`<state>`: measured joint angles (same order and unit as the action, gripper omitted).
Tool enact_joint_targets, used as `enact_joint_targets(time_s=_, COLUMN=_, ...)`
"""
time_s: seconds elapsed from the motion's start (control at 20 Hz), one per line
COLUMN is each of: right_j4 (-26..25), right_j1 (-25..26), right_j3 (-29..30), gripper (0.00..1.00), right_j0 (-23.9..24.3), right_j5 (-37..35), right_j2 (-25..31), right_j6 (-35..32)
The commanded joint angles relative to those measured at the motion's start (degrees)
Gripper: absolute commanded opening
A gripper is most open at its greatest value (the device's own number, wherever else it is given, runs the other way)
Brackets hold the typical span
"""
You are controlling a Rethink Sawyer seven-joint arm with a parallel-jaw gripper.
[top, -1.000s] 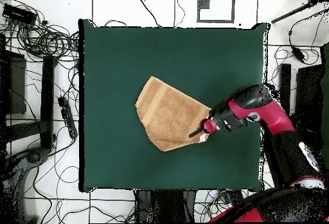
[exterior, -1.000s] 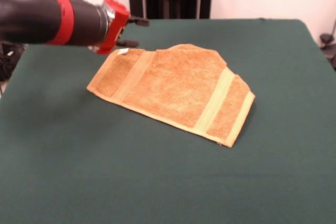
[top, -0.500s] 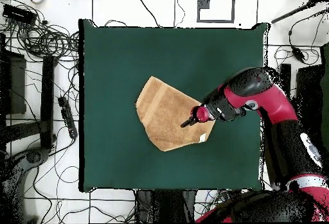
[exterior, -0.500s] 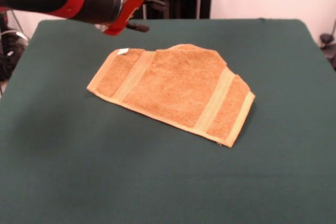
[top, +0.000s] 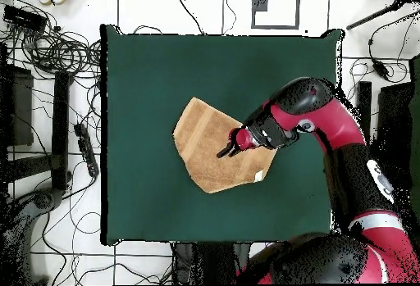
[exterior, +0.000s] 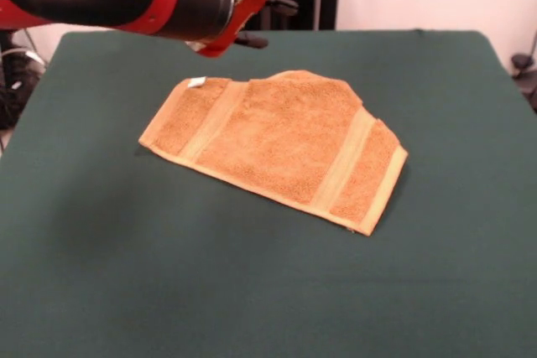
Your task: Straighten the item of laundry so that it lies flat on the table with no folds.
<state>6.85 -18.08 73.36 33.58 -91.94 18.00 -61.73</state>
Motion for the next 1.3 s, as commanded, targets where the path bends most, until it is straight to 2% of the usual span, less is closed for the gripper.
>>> enact_joint_targets(time_s=0.05, right_j4=0.9, right_j1=7.8, right_j3=-4.8, gripper=1.00, right_j0=-5.0, right_j5=7.8, right_j2=1.0, right_j6=-13.0)
enact_joint_targets(time_s=0.1, right_j4=1.2, right_j1=8.6, right_j3=-5.5, gripper=1.00, right_j0=-5.7, right_j5=10.4, right_j2=0.9, right_j6=-13.6)
enact_joint_targets(time_s=0.35, right_j4=5.1, right_j1=11.6, right_j3=-7.8, gripper=1.00, right_j0=-9.0, right_j5=13.2, right_j2=0.0, right_j6=-21.2)
enact_joint_targets(time_s=0.5, right_j4=7.5, right_j1=12.5, right_j3=-7.1, gripper=1.00, right_j0=-10.4, right_j5=17.2, right_j2=-0.5, right_j6=-24.2)
enact_joint_targets(time_s=0.65, right_j4=8.8, right_j1=12.2, right_j3=-4.9, gripper=1.00, right_j0=-10.7, right_j5=20.8, right_j2=-0.7, right_j6=-23.9)
enact_joint_targets(time_s=0.95, right_j4=7.4, right_j1=11.3, right_j3=-1.5, gripper=1.00, right_j0=-10.2, right_j5=22.5, right_j2=-0.5, right_j6=-18.6)
enact_joint_targets(time_s=1.15, right_j4=3.2, right_j1=10.4, right_j3=2.5, gripper=1.00, right_j0=-7.3, right_j5=26.0, right_j2=0.6, right_j6=-8.7)
enact_joint_targets(time_s=1.3, right_j4=-0.7, right_j1=10.1, right_j3=3.7, gripper=1.00, right_j0=-5.6, right_j5=26.0, right_j2=0.4, right_j6=-2.7)
